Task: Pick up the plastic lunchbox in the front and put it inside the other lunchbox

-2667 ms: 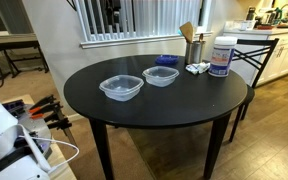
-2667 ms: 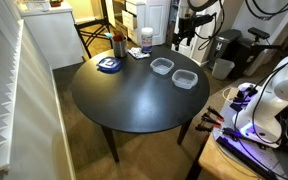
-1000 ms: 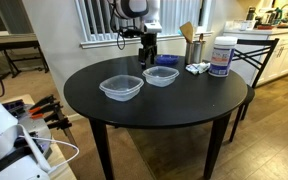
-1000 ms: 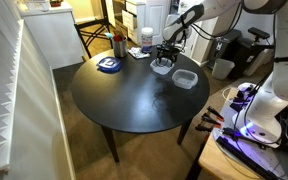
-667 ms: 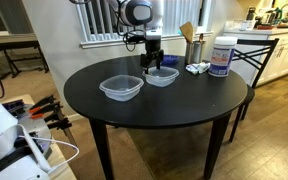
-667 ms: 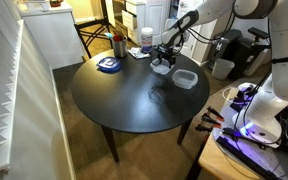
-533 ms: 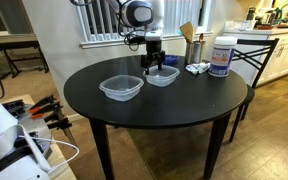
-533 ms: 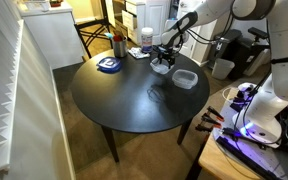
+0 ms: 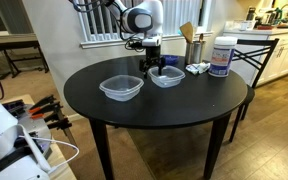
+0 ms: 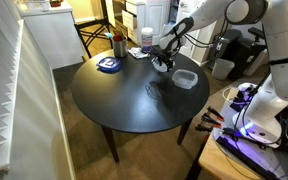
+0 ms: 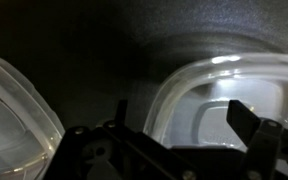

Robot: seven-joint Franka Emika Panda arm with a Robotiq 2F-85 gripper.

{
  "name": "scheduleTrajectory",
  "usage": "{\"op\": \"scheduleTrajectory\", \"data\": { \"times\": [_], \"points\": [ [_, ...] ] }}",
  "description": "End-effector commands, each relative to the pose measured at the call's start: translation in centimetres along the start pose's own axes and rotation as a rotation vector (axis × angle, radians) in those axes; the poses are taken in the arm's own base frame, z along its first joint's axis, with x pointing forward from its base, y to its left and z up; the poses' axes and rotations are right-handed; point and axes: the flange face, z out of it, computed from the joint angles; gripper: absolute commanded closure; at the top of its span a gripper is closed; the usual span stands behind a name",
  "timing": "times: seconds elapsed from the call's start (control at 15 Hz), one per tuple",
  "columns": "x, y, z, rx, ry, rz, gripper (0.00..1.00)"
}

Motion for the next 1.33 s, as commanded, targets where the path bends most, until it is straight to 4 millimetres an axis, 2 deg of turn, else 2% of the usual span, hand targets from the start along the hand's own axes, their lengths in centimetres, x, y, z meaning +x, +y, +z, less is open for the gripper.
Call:
{"op": "scheduleTrajectory", "data": {
  "times": [0.0, 0.2, 0.27, 0.4, 0.73, 1.07, 1.27],
  "points": [
    [-1.2, 0.1, -0.9, 0.006, 0.001, 0.027, 0.00],
    [-1.8, 0.0, -1.3, 0.013, 0.002, 0.015, 0.00],
    [-1.9, 0.0, -1.3, 0.012, 0.000, 0.007, 0.25],
    [-2.2, 0.0, -1.3, 0.014, 0.002, 0.004, 0.32],
    [-2.9, 0.2, -1.9, 0.030, 0.010, 0.002, 0.65],
    [-6.2, 1.6, -6.2, 0.082, 0.037, -0.004, 0.99],
    [-8.5, 2.4, -9.0, 0.127, 0.057, -0.019, 1.00]
  ]
}}
